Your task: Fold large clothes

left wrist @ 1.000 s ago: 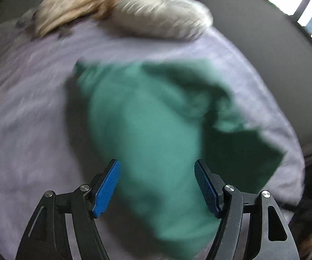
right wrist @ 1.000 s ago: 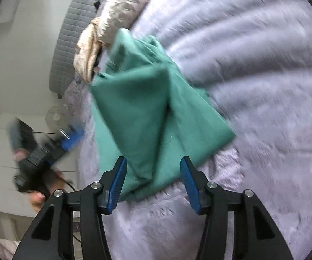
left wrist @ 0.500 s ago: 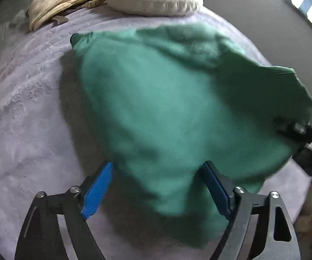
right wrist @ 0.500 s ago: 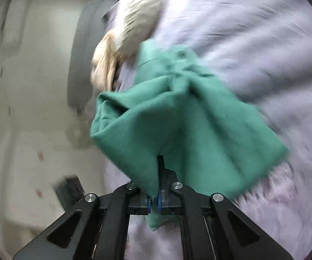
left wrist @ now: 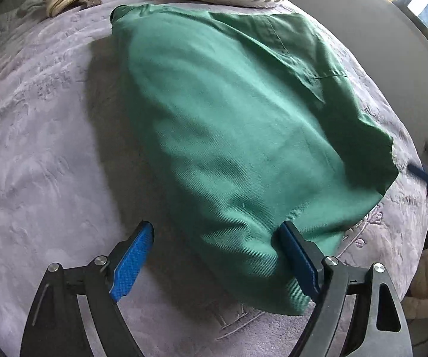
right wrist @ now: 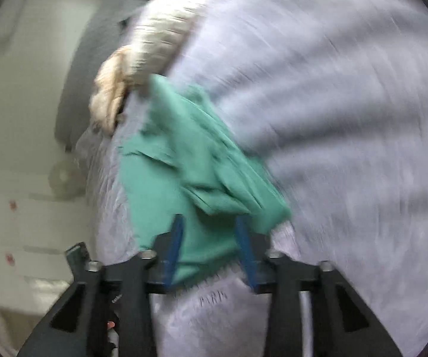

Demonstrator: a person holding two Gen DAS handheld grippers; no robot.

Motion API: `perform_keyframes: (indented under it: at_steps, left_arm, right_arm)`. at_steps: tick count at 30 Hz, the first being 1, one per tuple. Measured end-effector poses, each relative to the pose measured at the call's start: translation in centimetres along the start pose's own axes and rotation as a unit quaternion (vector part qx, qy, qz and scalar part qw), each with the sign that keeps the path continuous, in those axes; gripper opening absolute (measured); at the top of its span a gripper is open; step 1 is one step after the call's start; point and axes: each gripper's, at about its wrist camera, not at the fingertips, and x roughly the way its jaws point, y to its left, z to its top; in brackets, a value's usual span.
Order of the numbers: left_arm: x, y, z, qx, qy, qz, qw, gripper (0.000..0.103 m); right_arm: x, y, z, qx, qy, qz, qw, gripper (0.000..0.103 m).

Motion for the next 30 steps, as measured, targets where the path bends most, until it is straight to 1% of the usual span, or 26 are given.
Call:
perform_keyframes:
  at_steps: [1,2,4,5,6,7,8,9,10,11,12,13,15,18,19,21,22,25,27,28,30]
  left_arm:
    - [0.2,0.1,0.2,-0.005,0.000,-0.001,1.0000,0.087]
    - [0.3,0.1,0.0,-0.009,-0.001,-0.002,1.0000,0.087]
    - [0.4,0.3,0.1,-0.019,0.000,-0.003,0.9998,0.087]
    - [0.4,0.3,0.1,-0.021,-0.001,-0.003,0.9998,0.087]
    - [0.3,0.4,-0.1,-0.022,-0.002,-0.003,0.9998,0.087]
    - [0.3,0.4,-0.2,-0.022,-0.003,-0.002,0.9998,0.087]
    - [0.3,0.4,-0.3,-0.024,-0.004,-0.002,0.9997,0.087]
    - [0.3,0.5,-0.4,-0.027,-0.004,-0.003,0.9996,0.087]
    - [0.3,0.6,-0.6,-0.031,-0.005,-0.005,0.9995,0.087]
    - [0.2,1.0,-0.7,-0.034,-0.005,-0.006,0.9994,0.090]
    - [0.3,1.1,-0.8,-0.038,-0.005,-0.002,0.9993,0.097]
    - [0.3,1.4,-0.8,-0.041,-0.005,-0.003,0.9991,0.098]
    - [0.2,1.5,-1.0,-0.048,-0.003,-0.004,0.9989,0.098]
    - [-0.2,1.2,-1.6,-0.052,-0.002,0.003,0.9986,0.097]
    - [-0.5,1.3,-1.7,-0.054,-0.003,0.006,0.9985,0.097]
    - [-1.2,1.2,-1.8,-0.055,-0.006,0.010,0.9984,0.097]
    - [-1.6,1.1,-1.9,-0.055,-0.008,0.014,0.9984,0.097]
    - [-2.4,0.7,-2.3,-0.057,-0.011,0.020,0.9981,0.097]
    - [-2.2,0.7,-2.5,-0.058,-0.006,0.025,0.9980,0.097]
    - [-2.0,0.7,-2.6,-0.060,-0.001,0.028,0.9978,0.097]
    - [-1.6,1.0,-2.7,-0.070,0.002,0.025,0.9972,0.097]
  right_arm:
    - [0.2,1.4,1.3,-0.032,-0.006,-0.004,0.999,0.057]
    - [-0.1,1.7,1.5,-0.047,-0.005,-0.007,0.999,0.057]
    - [2.1,3.4,3.7,-0.075,0.008,-0.017,0.997,0.057]
    - [2.8,3.6,4.2,-0.084,0.016,-0.024,0.996,0.057]
    - [4.3,4.1,5.0,-0.096,0.028,-0.034,0.994,0.053]
    - [4.3,4.1,4.5,-0.110,0.033,-0.039,0.993,0.047]
    - [5.3,4.6,4.7,-0.129,0.037,-0.054,0.989,0.019]
    - [6.9,4.9,5.0,-0.156,0.045,-0.093,0.982,0.001]
    - [8.4,4.6,5.4,-0.170,0.050,-0.128,0.976,0.002]
    - [9.8,4.1,6.0,-0.173,0.056,-0.145,0.973,0.001]
    - [10.4,3.3,6.3,-0.171,0.065,-0.158,0.970,0.000]
    - [11.3,1.9,6.7,-0.164,0.073,-0.167,0.969,0.000]
    - [11.3,0.5,7.2,-0.143,0.079,-0.155,0.974,0.000]
    - [9.2,0.2,7.6,-0.132,0.060,-0.176,0.974,0.001]
    - [8.0,0.1,7.6,-0.125,0.060,-0.168,0.976,0.002]
    - [5.4,0.4,7.0,-0.119,0.060,-0.128,0.983,0.002]
    - [4.3,0.9,6.6,-0.123,0.061,-0.115,0.984,0.002]
    - [1.8,3.2,4.8,-0.154,0.062,-0.063,0.984,0.002]
    - [1.3,5.0,3.6,-0.184,0.068,-0.036,0.980,0.002]
    - [1.4,5.7,2.8,-0.201,0.076,-0.036,0.976,0.002]
    - [2.3,5.6,1.8,-0.222,0.084,-0.079,0.968,0.002]
